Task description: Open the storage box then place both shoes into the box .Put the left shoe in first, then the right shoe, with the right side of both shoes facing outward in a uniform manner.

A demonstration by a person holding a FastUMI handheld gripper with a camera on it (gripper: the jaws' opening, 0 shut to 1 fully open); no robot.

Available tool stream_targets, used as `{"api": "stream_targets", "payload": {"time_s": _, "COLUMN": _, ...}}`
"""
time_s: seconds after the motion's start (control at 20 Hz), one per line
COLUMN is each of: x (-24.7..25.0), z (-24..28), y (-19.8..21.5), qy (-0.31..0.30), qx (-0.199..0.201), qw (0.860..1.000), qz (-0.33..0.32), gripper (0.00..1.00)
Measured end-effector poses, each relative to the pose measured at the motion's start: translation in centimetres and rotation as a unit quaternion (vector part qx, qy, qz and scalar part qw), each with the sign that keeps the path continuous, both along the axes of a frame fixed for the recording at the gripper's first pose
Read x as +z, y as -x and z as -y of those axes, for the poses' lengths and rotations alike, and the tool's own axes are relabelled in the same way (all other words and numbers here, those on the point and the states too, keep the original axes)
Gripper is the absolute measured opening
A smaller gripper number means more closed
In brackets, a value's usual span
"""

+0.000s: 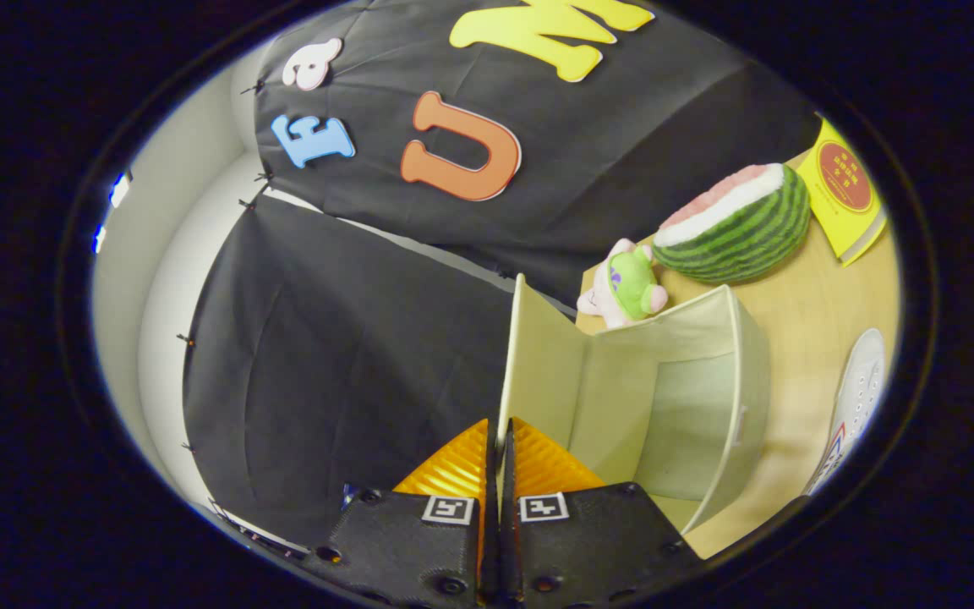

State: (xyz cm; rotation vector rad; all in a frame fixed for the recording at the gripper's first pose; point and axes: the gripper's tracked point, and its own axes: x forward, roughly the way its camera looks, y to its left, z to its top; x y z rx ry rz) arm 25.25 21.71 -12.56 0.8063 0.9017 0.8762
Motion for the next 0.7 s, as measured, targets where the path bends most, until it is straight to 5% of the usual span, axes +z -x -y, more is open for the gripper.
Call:
{"api": "stream_targets", "payload": {"time_s": 0.4, "x": 0.4, "z": -7.9, "y": -0.3, "qy": -0.012, "qx": 0.006, "qw": 0.999, "qz": -0.028, "gripper": 0.12}}
{"api": "stream_targets", "payload": {"time_s": 0.7, "x": -1.4, "z": -13.9, "y": 0.5, "qy": 0.010, "qx": 0.026, "qw": 0.999, "qz": -0.039, "gripper": 0.27}}
